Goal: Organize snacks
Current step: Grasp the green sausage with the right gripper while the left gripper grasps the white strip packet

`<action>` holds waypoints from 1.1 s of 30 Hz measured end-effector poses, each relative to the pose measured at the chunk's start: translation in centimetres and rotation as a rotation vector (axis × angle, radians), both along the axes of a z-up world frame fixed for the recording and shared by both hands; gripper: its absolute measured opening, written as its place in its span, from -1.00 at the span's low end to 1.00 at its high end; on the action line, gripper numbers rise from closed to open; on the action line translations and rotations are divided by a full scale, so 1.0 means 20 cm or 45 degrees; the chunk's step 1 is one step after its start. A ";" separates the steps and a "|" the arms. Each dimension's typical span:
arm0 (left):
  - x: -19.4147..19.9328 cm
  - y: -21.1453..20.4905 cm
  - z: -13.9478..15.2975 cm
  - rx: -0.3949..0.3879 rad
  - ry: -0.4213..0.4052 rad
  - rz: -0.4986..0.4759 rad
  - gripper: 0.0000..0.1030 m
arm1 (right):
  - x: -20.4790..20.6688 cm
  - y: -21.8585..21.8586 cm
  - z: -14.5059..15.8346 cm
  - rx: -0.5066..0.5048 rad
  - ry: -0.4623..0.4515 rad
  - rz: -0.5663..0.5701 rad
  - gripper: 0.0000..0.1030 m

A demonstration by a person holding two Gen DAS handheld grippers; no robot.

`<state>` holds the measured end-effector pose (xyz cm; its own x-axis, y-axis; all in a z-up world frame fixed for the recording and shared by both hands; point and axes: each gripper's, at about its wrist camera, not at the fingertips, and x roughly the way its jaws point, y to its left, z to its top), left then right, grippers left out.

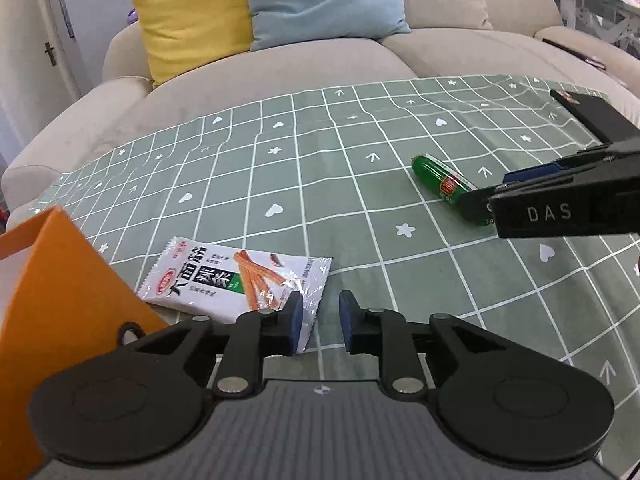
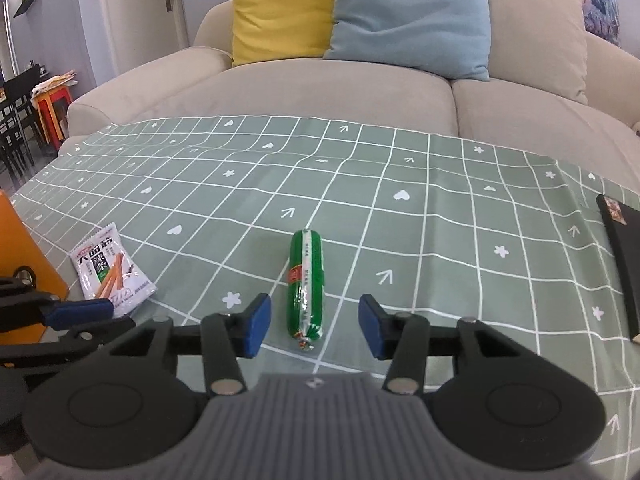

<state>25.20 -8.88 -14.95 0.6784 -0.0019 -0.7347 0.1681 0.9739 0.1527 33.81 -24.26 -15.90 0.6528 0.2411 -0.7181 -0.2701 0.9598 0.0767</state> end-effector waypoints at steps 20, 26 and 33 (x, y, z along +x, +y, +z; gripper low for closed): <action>-0.13 -0.06 0.01 -0.045 0.039 -0.116 -0.97 | -0.10 0.02 0.01 -0.030 0.107 0.015 -0.65; -0.33 -0.10 0.03 -0.164 0.085 -0.234 -0.97 | -0.24 0.04 0.04 -0.043 0.200 0.022 -0.65; -0.54 -0.07 0.06 -0.264 0.171 -0.356 -1.00 | -0.45 0.01 0.07 -0.037 0.277 -0.036 -0.65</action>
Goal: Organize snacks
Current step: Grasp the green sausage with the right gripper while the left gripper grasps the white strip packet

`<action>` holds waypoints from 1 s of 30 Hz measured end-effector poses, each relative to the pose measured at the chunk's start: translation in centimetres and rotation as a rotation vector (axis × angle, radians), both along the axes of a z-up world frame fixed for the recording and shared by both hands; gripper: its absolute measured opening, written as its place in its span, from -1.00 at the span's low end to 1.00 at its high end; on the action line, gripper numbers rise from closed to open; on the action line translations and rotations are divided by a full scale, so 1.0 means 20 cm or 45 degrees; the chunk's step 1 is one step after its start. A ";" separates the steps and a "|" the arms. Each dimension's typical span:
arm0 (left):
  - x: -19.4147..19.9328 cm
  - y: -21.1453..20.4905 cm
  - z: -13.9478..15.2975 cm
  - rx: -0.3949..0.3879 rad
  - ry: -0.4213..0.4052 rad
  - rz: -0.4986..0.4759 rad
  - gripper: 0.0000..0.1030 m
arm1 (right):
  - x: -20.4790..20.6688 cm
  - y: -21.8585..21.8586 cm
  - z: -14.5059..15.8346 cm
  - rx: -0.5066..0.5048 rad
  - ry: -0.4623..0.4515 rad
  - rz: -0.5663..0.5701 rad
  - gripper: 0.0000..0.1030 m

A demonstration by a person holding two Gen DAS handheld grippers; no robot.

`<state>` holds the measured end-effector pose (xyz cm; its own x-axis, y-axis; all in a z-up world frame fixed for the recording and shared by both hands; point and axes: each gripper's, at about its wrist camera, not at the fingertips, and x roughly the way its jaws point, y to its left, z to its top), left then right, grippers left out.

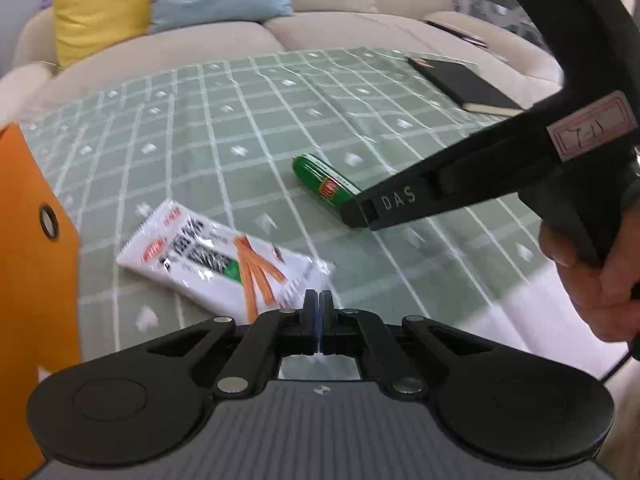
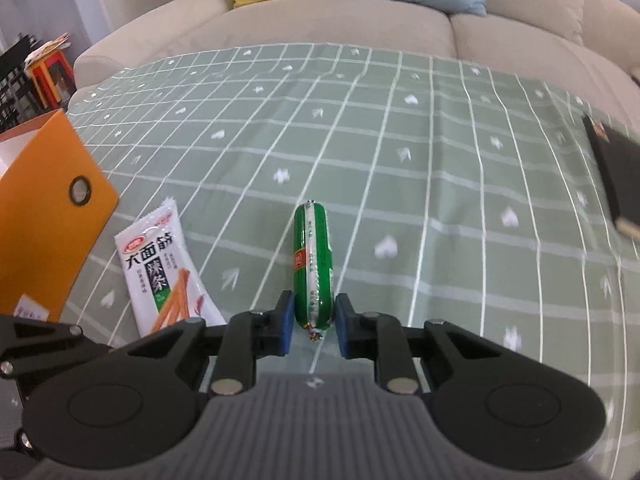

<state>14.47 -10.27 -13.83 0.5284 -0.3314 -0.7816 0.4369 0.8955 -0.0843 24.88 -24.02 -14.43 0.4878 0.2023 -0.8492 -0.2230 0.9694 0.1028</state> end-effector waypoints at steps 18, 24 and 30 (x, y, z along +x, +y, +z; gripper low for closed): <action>-0.14 0.15 0.14 -0.077 0.060 0.279 0.36 | -0.38 -0.08 0.05 0.023 0.129 -0.194 -0.65; 0.01 0.19 0.11 -0.146 0.185 0.508 0.68 | -0.34 -0.10 0.05 0.017 0.111 -0.210 -0.65; 0.20 0.19 0.07 -0.212 0.280 0.693 0.70 | -0.25 -0.10 0.03 0.048 0.102 -0.229 -0.65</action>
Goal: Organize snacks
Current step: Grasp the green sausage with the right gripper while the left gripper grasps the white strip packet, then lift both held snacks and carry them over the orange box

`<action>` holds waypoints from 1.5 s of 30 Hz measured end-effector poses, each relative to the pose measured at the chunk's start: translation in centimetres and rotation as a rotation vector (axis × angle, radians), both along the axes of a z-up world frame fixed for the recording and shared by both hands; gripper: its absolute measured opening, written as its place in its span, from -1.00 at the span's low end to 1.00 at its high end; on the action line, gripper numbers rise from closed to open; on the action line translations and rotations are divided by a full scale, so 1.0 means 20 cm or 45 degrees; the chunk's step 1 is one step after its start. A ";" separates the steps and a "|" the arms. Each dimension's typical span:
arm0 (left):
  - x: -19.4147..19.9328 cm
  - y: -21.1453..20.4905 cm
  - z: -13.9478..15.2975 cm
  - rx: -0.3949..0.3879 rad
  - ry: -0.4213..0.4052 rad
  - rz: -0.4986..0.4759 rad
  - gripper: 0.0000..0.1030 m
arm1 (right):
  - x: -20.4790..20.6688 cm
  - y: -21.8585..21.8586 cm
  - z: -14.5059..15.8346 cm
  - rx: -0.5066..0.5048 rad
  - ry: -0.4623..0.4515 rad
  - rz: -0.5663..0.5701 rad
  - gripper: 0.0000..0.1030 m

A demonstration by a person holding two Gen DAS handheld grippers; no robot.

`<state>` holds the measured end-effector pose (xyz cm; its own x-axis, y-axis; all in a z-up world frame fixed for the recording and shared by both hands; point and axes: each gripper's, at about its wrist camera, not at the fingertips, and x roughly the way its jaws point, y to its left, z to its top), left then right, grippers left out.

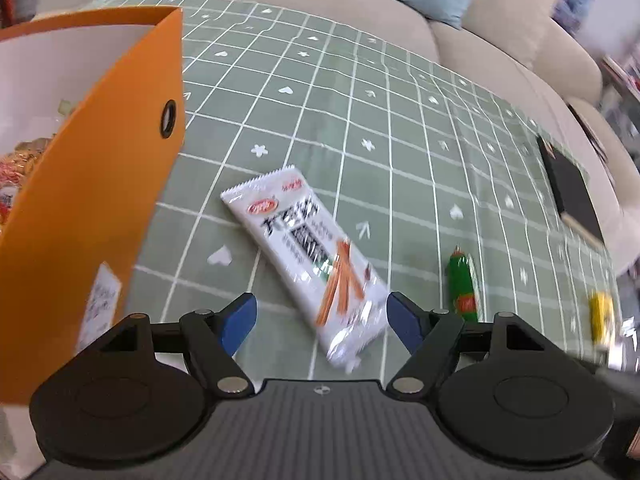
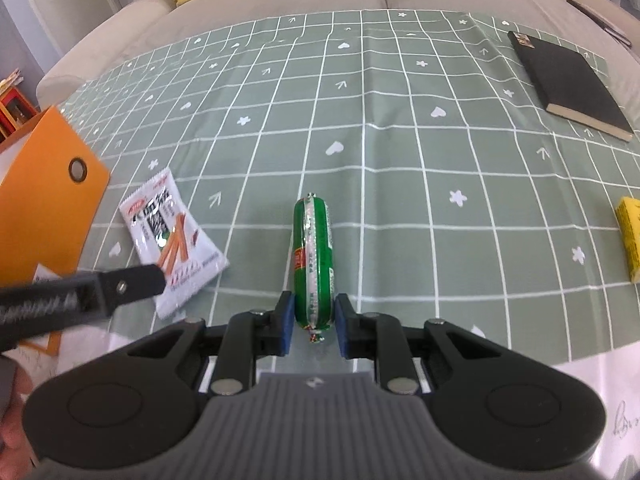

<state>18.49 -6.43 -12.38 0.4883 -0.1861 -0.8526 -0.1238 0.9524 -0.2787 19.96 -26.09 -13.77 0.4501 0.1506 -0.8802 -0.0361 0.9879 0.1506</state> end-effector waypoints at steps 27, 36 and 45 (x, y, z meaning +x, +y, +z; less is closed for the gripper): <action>0.20 -0.15 -0.10 0.332 0.036 -0.136 0.52 | 0.17 0.08 -0.06 -0.120 -0.140 0.140 -0.23; 0.12 -0.12 -0.08 0.346 0.077 -0.359 0.47 | 0.16 0.12 -0.06 -0.194 -0.137 0.216 -0.36; 0.03 -0.13 -0.10 0.345 -0.052 -0.288 0.54 | 0.13 0.14 -0.08 -0.214 -0.186 0.211 -0.28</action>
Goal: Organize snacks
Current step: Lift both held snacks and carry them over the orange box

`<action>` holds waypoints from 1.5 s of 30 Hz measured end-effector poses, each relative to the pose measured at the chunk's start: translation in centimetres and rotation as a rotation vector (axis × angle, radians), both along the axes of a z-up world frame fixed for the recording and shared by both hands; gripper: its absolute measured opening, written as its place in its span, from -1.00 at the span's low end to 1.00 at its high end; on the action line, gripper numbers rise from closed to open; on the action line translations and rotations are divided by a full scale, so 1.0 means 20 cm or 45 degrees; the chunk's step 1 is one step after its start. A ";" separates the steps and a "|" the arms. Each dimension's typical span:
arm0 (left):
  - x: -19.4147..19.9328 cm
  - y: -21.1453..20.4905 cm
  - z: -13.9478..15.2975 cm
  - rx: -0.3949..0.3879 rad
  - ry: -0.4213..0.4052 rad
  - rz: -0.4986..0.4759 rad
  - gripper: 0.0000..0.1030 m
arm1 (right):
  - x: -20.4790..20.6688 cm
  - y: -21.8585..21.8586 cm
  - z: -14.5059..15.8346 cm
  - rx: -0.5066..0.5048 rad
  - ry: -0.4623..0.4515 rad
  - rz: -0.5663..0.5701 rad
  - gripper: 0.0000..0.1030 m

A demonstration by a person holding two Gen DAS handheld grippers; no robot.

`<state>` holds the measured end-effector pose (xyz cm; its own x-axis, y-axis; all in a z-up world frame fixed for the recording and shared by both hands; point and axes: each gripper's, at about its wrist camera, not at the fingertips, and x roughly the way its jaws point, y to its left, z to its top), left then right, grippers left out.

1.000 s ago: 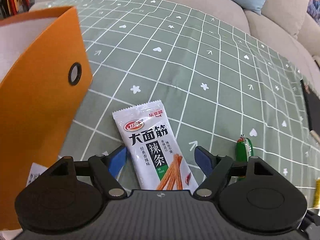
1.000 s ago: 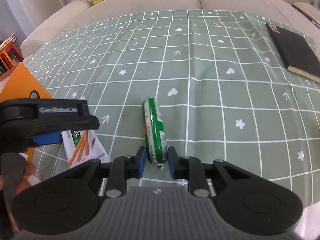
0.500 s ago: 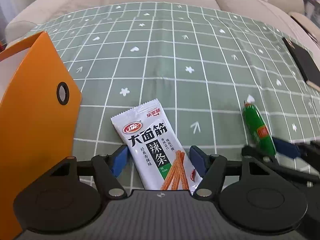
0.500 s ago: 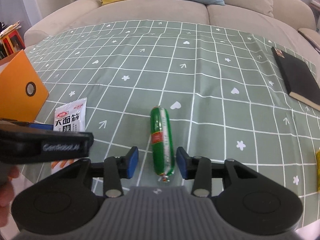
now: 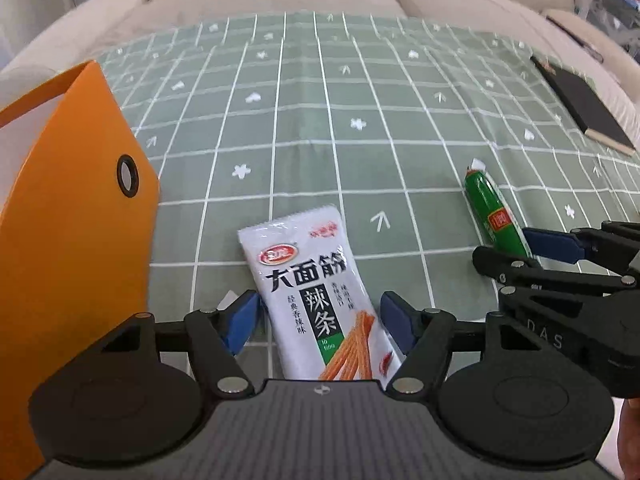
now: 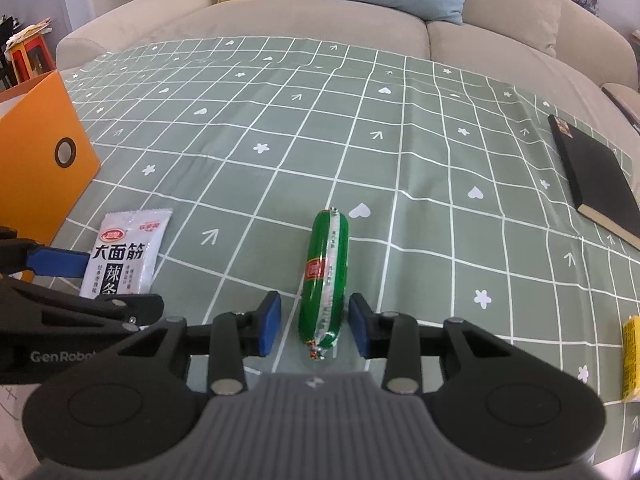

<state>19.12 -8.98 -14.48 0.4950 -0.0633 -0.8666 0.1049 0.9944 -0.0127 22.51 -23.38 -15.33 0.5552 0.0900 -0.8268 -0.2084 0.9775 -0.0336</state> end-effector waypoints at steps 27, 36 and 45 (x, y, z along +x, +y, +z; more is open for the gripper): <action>-0.24 0.05 0.09 -0.152 -0.127 -0.064 0.19 | -0.11 -0.07 0.09 0.254 0.138 -0.090 -0.59; -0.33 0.11 0.25 -0.247 -0.230 -0.056 0.19 | -0.23 -0.15 0.21 0.494 0.133 -0.157 -0.63; -0.39 0.21 0.39 -0.347 -0.288 -0.013 0.19 | -0.36 -0.13 0.30 0.547 0.078 -0.211 -0.64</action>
<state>11.23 -4.74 -6.61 0.6707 -0.2832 -0.6855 0.1452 0.9565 -0.2531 15.31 -25.95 -9.40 0.5426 0.3457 -0.7655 -0.0372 0.9204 0.3893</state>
